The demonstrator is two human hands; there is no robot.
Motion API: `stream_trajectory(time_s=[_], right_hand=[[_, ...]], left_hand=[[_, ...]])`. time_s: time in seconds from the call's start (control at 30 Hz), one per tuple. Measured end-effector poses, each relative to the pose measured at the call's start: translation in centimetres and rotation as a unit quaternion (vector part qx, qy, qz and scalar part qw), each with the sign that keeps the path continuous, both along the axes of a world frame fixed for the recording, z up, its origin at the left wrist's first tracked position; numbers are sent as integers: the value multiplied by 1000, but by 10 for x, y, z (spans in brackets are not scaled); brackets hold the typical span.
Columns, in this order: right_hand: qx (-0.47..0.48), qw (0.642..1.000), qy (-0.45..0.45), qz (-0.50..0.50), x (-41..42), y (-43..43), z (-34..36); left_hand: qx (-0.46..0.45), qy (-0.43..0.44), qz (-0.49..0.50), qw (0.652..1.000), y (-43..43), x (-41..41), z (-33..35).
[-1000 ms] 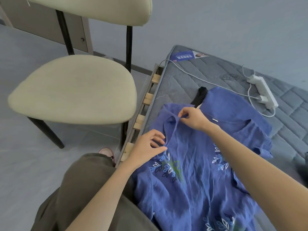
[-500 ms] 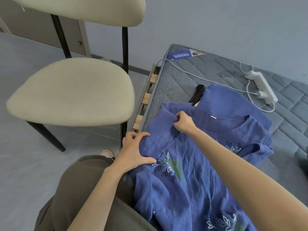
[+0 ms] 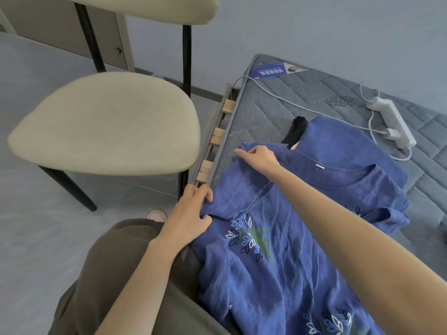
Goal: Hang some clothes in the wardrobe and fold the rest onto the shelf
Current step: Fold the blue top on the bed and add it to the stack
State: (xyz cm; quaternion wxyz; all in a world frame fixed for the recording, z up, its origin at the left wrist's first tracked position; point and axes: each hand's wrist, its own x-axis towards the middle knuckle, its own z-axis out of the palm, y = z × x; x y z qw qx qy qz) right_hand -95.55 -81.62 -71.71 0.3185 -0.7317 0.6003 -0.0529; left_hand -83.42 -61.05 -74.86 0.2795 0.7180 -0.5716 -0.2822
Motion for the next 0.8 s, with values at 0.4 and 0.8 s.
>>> stream_trajectory(time_s=[0.4,0.8], right_hand=[[52,984,-141,-97,27,-19,-6],[-98,991,-82,28,-73,0,56]], left_hand=[[20,-84,35,996,-2,4,-1],[-74,1,123,990,-23,-3,5]])
